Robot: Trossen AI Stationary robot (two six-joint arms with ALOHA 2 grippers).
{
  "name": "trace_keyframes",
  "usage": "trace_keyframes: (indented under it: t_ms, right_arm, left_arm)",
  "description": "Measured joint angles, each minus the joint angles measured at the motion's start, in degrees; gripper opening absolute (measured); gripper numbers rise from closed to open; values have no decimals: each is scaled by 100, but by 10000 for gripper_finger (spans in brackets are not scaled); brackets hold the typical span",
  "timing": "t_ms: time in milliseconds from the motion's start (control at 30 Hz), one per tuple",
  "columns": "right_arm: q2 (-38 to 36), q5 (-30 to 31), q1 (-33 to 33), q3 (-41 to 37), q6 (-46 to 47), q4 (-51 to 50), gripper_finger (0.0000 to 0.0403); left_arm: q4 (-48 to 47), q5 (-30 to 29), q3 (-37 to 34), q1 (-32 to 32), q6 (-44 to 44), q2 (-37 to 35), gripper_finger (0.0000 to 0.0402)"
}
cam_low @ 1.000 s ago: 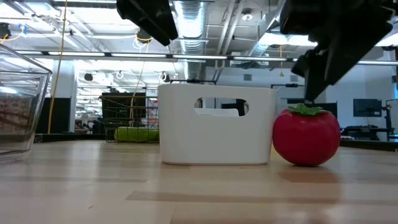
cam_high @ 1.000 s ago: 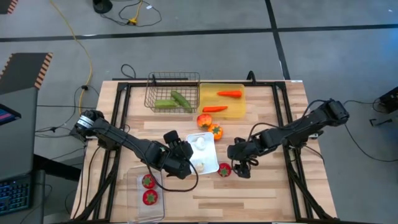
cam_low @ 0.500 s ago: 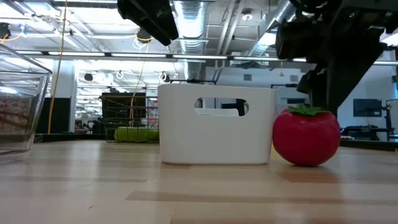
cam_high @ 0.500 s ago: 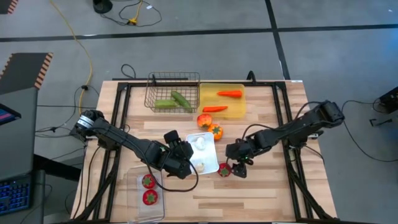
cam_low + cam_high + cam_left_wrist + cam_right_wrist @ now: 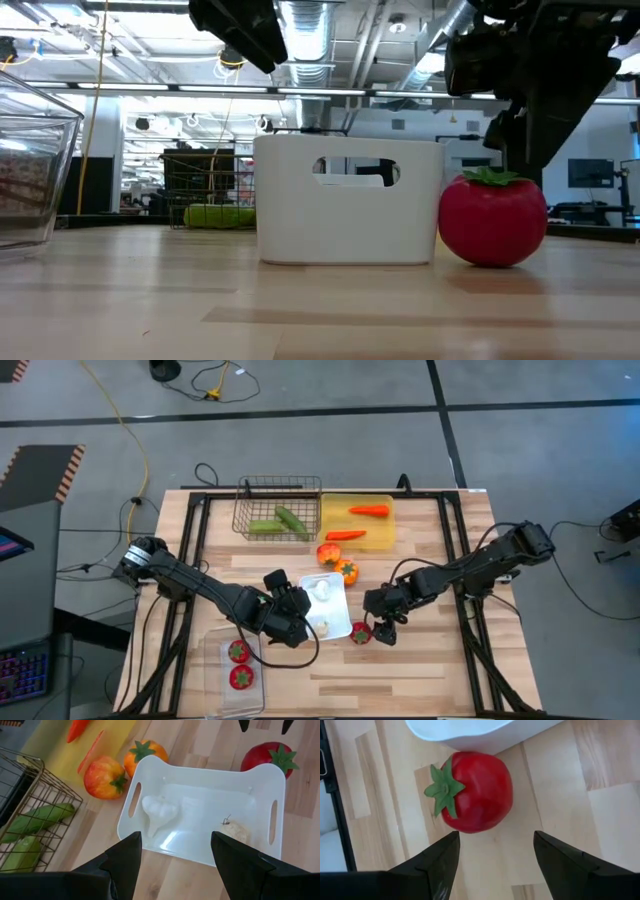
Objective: Sort produce into baskets
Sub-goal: Put the red tomato into the transparent bin
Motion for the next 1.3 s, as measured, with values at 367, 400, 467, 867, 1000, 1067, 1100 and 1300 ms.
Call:
trace_keyframes:
  t_ms: [367,400,467,867,1000,1067,1100,1300]
  right_arm:
    - [0,-131,-11,0,-20,18,354]
    - [0,-131,-9,0,-22,25,365]
    - [0,-131,-7,0,-20,41,386]
    - [0,-153,250,0,94,152,382]
    - [0,-152,376,0,83,423,385]
    - [0,-149,442,0,-41,545,384]
    - [0,-150,471,0,-140,564,384]
    - [0,151,599,0,-598,567,384]
  left_arm:
    - [-2,-160,0,2,7,2,226]
    - [0,-160,0,2,7,2,226]
    - [-2,-163,0,2,9,2,226]
    - [-2,-173,0,2,0,2,226]
    - [-2,-173,0,2,-4,2,226]
    - [-2,-171,0,2,-21,2,226]
    - [-1,-171,0,2,-49,2,226]
    - [0,-169,0,2,-89,2,226]
